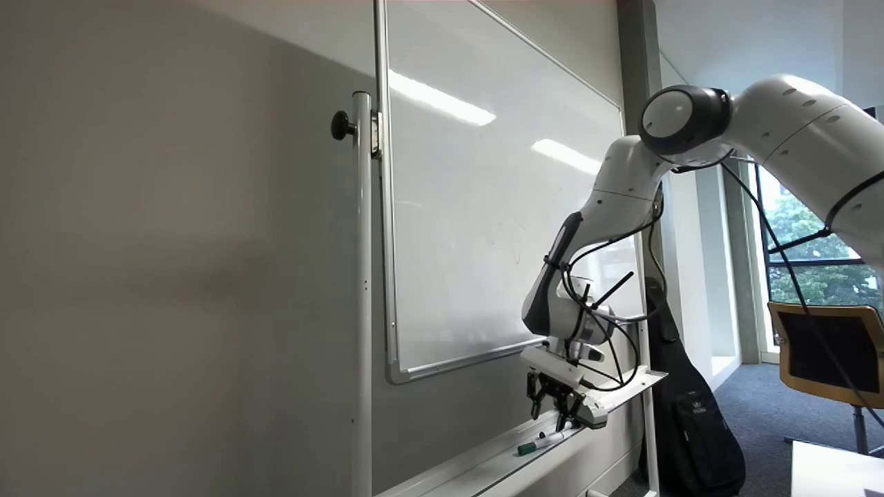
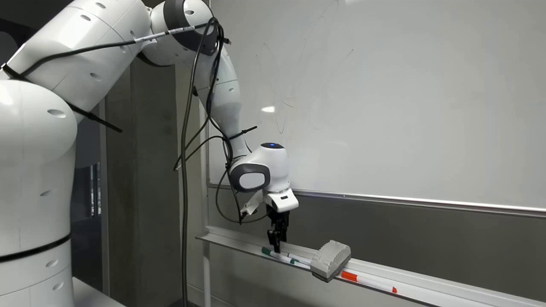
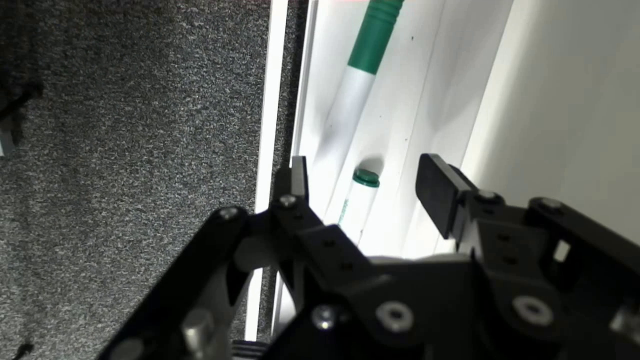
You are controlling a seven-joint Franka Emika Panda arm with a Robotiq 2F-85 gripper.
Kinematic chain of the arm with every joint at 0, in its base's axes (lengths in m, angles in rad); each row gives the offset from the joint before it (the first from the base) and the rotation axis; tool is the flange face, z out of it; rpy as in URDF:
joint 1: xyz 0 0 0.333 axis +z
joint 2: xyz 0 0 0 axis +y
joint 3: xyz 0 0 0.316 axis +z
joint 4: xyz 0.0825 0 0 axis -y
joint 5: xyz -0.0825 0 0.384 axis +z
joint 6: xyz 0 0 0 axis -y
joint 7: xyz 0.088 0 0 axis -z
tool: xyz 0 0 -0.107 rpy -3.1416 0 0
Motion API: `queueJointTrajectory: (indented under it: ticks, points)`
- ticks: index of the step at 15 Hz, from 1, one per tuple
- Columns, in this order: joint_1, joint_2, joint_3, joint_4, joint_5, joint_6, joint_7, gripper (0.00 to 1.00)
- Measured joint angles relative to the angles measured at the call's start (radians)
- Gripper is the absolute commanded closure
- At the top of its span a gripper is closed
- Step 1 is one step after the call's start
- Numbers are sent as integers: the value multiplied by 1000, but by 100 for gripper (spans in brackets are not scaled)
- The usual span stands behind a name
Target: Move the left marker to the left
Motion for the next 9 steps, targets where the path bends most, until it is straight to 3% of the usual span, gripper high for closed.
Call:
queueJointTrajectory:
  ticks: [2, 3, 4, 6, 7, 8, 9]
  points:
    - [-25, 0, 0, 20, 18, -56, 7, 39]
    - [-31, 0, -5, 28, 31, -84, 9, 29]
    - [-32, 1, -14, 35, 44, -109, 10, 13]
    - [-31, 5, -29, 46, 64, -149, 13, 2]
    - [-30, 7, -37, 50, 65, -167, 15, 0]
    - [-24, 8, -48, 51, 64, -185, 19, 11]
    - [-20, 10, -53, 51, 64, -188, 18, 4]
